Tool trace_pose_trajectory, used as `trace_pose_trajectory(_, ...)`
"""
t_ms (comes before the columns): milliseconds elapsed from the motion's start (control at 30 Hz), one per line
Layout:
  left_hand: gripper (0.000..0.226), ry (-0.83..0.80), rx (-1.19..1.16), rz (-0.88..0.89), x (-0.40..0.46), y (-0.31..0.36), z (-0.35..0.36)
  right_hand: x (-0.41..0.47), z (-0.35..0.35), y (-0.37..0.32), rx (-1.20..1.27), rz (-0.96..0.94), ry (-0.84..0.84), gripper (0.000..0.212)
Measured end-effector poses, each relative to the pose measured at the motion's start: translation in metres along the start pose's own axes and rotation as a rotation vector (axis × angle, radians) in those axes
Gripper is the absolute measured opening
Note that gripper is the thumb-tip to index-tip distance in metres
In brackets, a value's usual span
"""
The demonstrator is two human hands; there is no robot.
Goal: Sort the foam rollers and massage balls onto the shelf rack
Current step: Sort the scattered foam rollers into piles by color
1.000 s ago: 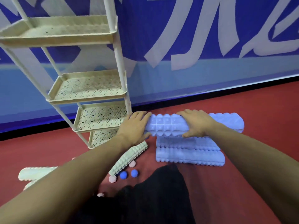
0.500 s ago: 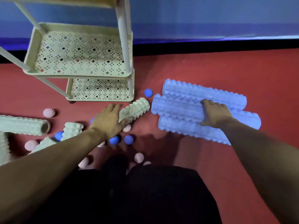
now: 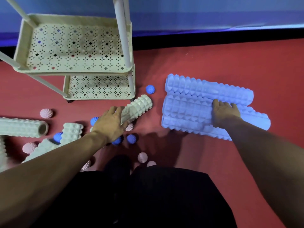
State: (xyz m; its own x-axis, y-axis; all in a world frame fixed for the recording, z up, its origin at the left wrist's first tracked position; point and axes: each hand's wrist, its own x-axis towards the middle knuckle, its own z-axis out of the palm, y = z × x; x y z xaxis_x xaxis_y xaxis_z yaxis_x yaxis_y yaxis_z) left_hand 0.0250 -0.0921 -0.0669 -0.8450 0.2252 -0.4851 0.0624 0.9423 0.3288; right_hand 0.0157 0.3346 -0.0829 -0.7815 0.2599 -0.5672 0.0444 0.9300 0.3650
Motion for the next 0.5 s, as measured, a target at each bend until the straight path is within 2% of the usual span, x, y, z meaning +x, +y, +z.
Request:
trace_pose_trajectory(100, 0.074, -0.009, 0.008, -0.004, -0.002, -0.001, 0.002, -0.002, 0.010, -0.003, 0.025, 0.019, 0.033, 0.076)
trace_pose_trajectory(167, 0.077, -0.022, 0.001, -0.026, -0.003, -0.003, -0.002, -0.003, 0.010, -0.008, 0.075, -0.045, 0.116, 0.082)
trace_pose_trajectory(267, 0.087, -0.048, -0.008, -0.048, -0.011, 0.000, -0.006, -0.015, 0.003, -0.013, 0.138, -0.150, 0.145, 0.092)
trace_pose_trajectory(333, 0.083, -0.058, 0.007, -0.044, -0.012, 0.000, -0.004, -0.023, 0.003, -0.024, 0.241, -0.215, 0.185, 0.091)
trace_pose_trajectory(433, 0.080, -0.043, 0.021, -0.074, -0.019, -0.016, -0.009, -0.046, -0.018, -0.062, 0.495, -0.369, 0.294, 0.078)
trace_pose_trajectory(500, 0.083, -0.023, 0.020, -0.146, -0.023, -0.037, -0.016, -0.066, -0.044, -0.095, 0.581, -0.486, 0.339, 0.069)
